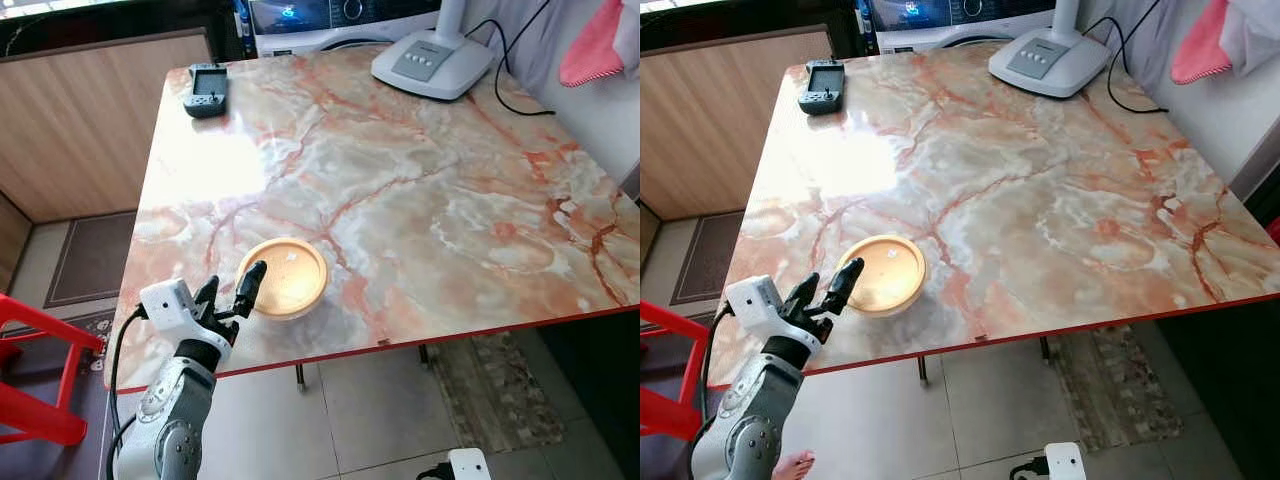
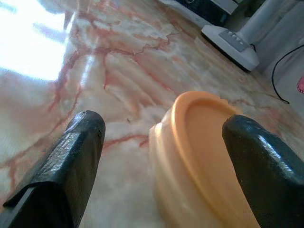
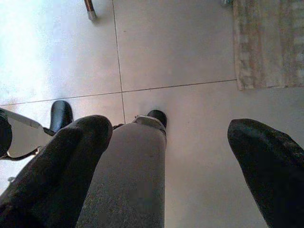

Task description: Restocking fridge

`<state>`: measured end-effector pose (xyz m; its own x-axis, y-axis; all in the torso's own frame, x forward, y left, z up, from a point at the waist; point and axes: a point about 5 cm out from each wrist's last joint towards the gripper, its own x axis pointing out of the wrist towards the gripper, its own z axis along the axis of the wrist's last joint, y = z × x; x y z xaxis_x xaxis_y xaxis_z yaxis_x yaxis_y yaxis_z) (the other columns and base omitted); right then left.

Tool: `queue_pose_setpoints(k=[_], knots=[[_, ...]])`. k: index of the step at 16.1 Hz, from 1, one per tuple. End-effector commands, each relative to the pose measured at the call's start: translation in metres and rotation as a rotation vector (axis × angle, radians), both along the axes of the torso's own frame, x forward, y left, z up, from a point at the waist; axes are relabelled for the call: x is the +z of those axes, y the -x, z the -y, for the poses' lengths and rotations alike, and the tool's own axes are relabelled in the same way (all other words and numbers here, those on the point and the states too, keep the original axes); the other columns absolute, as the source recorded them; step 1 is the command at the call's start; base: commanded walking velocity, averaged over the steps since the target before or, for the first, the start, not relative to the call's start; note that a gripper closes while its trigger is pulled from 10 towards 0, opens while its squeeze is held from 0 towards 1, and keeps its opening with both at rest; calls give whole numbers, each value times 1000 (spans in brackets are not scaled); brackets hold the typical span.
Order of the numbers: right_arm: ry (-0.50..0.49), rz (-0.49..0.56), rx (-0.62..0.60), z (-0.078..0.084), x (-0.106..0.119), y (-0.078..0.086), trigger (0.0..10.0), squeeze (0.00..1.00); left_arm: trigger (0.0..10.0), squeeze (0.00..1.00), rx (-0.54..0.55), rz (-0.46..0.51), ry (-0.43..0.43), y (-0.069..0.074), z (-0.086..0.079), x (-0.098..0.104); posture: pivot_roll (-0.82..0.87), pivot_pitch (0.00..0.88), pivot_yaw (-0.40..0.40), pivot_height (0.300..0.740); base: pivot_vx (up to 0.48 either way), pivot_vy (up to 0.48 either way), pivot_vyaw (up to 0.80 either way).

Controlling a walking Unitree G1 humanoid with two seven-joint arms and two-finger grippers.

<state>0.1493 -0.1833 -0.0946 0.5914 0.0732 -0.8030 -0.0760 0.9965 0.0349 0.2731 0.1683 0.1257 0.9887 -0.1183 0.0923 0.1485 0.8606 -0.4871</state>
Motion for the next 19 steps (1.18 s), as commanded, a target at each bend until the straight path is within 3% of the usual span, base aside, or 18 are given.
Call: queue_pose_setpoints(k=[1, 9, 12, 19], knots=[[-6, -40, -10, -1, -5, 13, 10000, 0, 10000, 0, 19, -18, 17, -2, -4, -7, 50, 153, 19, 740, 0, 0, 0], [10, -25, -25, 0, -4, 12, 10000, 0, 10000, 0, -9, 16, 108, -21, -6, -3, 46, 170, 8, 740, 0, 0, 0], [14, -25, -26, 1, -4, 12, 10000, 0, 10000, 0, -20, 24, 184, -26, -6, -1, 43, 176, 5, 740, 0, 0, 0], [19, -29, -21, 1, -4, 12, 10000, 0, 10000, 0, -139, 4, 187, -21, 7, -7, 40, 178, 5, 740, 0, 0, 0]])
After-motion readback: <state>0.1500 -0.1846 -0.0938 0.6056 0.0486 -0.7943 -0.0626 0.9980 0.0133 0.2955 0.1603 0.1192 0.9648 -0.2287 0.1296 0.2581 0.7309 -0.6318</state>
